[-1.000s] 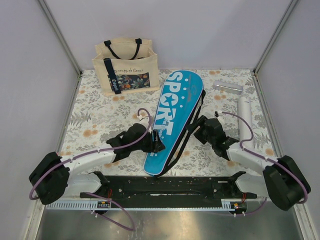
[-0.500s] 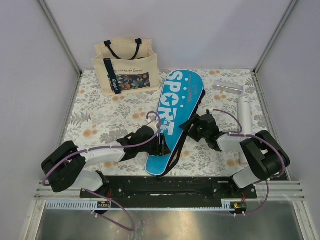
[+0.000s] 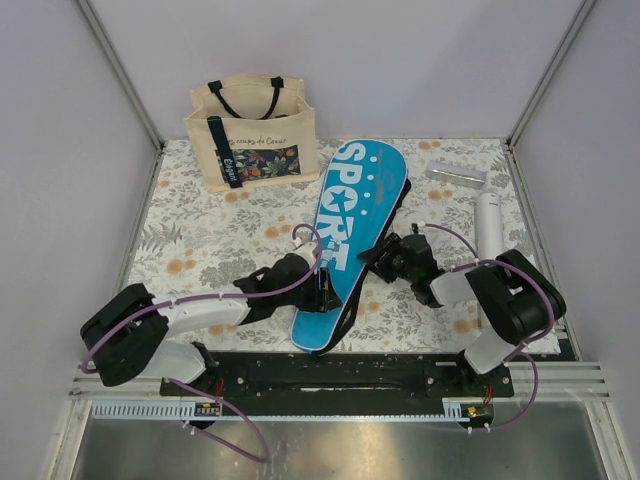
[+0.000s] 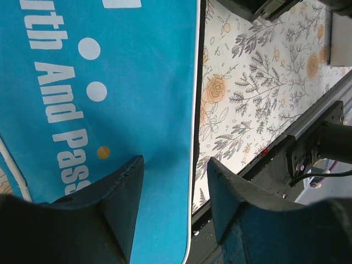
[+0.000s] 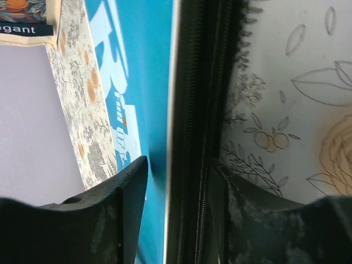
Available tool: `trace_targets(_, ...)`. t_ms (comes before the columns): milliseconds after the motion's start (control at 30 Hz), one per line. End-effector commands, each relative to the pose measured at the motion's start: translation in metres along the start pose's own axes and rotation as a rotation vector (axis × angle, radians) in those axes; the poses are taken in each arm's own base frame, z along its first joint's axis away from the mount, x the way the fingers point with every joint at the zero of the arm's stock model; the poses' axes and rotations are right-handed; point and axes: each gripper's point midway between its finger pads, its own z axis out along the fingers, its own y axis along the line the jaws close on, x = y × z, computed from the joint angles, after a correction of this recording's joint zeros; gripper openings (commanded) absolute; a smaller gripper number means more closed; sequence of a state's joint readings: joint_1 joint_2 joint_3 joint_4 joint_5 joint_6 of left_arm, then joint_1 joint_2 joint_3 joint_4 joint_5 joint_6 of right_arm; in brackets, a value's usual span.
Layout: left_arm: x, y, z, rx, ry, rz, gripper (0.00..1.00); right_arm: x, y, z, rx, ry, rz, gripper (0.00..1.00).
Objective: Pack up the badminton gear
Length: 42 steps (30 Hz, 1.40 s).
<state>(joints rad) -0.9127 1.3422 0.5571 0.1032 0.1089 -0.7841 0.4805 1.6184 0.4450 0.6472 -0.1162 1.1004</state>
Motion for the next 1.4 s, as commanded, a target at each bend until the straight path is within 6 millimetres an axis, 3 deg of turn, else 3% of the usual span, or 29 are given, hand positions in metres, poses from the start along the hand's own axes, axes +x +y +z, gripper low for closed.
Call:
trace_targets(0,-0.01,-0.006,-0.004,0.002,-0.044,0.011,0.53,0.014,-0.026,-0.002,0.052,0.034,0.04,0.47)
trace_targets(133,-0.034,-0.015,-0.018,-0.011,-0.111,0.071,0.54,0.006,-0.003,-0.012,-0.027,0.005,0.057,0.16)
trace_targets(233,-0.058,-0.015,-0.037,-0.073,-0.186,0.141,0.56,0.0,0.018,-0.023,-0.069,-0.001,0.041,0.0)
trace_targets(333,-0.078,-0.016,-0.061,-0.126,-0.252,0.182,0.61,-0.006,0.037,-0.037,-0.103,-0.01,0.033,0.0)
trace_targets(467,-0.083,-0.018,-0.084,-0.132,-0.268,0.256,0.67,-0.018,0.062,-0.06,-0.109,-0.04,0.017,0.0)
trace_targets(633,-0.085,-0.021,-0.102,-0.107,-0.275,0.431,0.65,-0.03,0.088,-0.083,-0.108,-0.075,0.03,0.0)
trace_targets(833,-0.066,-0.053,-0.127,0.127,-0.335,0.682,0.64,-0.036,0.107,-0.084,-0.085,-0.083,0.077,0.0)
trace_targets(1000,-0.034,-0.057,-0.143,0.252,-0.402,0.896,0.7,-0.045,0.127,-0.086,-0.1,-0.095,0.156,0.0)
trace_targets(1133,-0.019,-0.062,-0.149,0.296,-0.391,1.017,0.8,-0.053,0.142,-0.087,-0.115,-0.106,0.194,0.0)
trace_targets(1367,-0.002,-0.055,-0.16,0.307,-0.311,1.271,0.8,-0.06,0.164,-0.092,-0.158,-0.107,0.238,0.0)
